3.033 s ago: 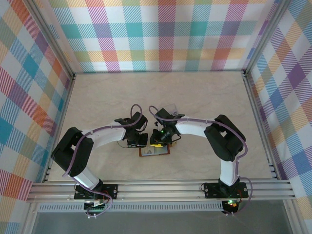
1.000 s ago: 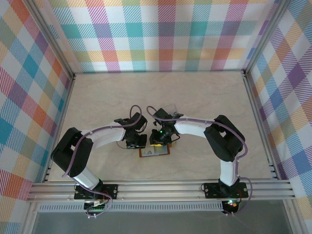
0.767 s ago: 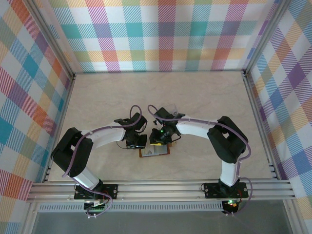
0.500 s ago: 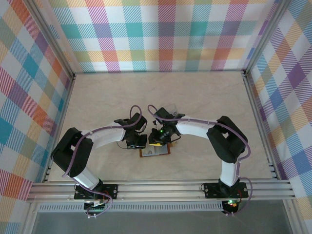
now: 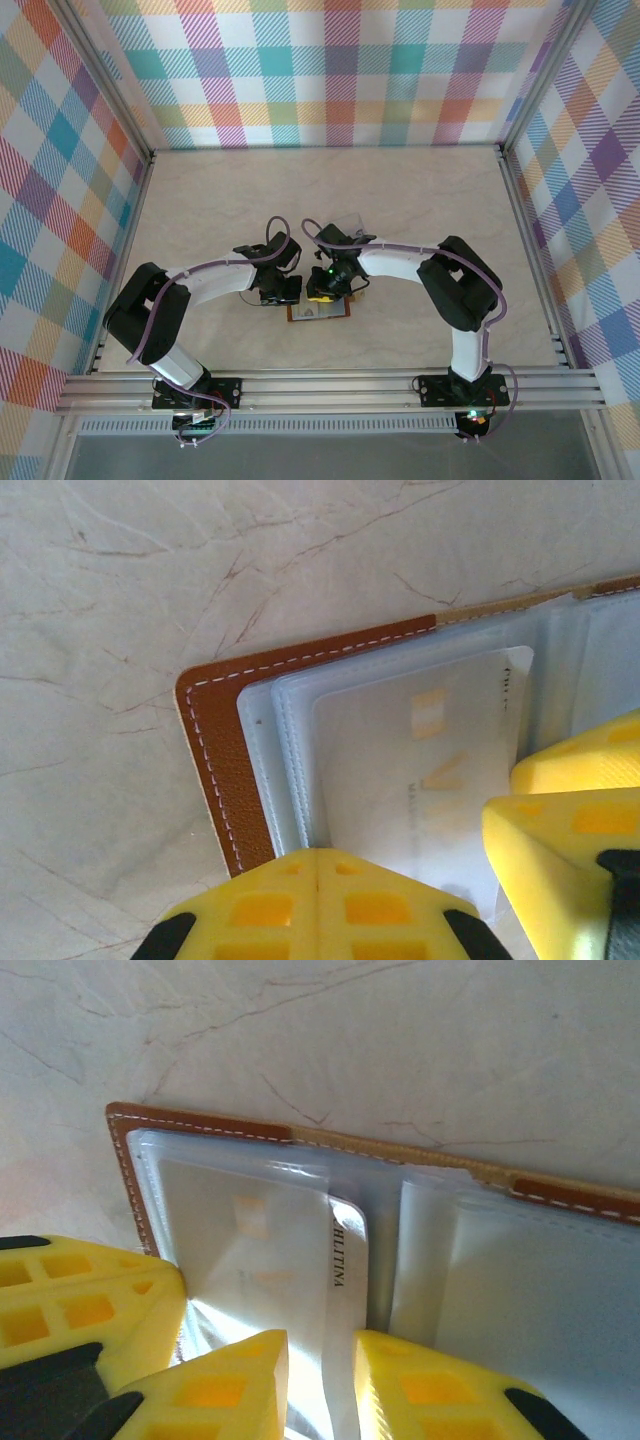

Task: Take the credit cards out of the card holder

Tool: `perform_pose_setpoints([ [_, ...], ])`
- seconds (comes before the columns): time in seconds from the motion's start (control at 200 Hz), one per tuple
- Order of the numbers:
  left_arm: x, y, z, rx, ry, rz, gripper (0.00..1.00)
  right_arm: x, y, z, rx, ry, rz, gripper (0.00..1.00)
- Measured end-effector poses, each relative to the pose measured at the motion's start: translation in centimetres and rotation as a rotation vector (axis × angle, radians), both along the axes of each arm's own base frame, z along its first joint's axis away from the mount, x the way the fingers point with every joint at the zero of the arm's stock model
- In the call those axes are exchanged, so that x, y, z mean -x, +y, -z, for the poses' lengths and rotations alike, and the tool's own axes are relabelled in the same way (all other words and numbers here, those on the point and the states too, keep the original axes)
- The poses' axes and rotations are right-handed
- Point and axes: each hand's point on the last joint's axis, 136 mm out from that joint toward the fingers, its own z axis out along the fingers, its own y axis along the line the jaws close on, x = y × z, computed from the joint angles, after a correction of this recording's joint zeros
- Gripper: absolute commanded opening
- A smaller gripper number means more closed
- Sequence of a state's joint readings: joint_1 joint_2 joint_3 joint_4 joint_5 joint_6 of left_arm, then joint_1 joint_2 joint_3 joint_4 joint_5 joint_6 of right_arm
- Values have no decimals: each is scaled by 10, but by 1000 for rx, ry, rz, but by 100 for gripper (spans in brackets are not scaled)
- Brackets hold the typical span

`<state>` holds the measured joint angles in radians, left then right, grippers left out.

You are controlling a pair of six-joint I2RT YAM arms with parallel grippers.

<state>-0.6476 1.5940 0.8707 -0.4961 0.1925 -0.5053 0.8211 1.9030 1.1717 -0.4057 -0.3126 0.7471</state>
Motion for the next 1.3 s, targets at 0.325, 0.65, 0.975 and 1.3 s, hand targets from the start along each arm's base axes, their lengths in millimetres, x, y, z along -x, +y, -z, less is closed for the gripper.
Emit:
perform_pose_setpoints([
  [0.325,0,0,0,0,1,0,8,-1,-4,0,43,-20,-1,26],
  [0.65,3,3,-2,-19,19,-1,9,0,-1,-13,9,-30,-4,30],
  [0.975,-5,-4,-16,-5,3,2,8,4,-8,-6,-9,8,5,30],
  [1.3,-5,-7,-1,-31,45,12,5,3,-7,-4,-71,31,13,28],
])
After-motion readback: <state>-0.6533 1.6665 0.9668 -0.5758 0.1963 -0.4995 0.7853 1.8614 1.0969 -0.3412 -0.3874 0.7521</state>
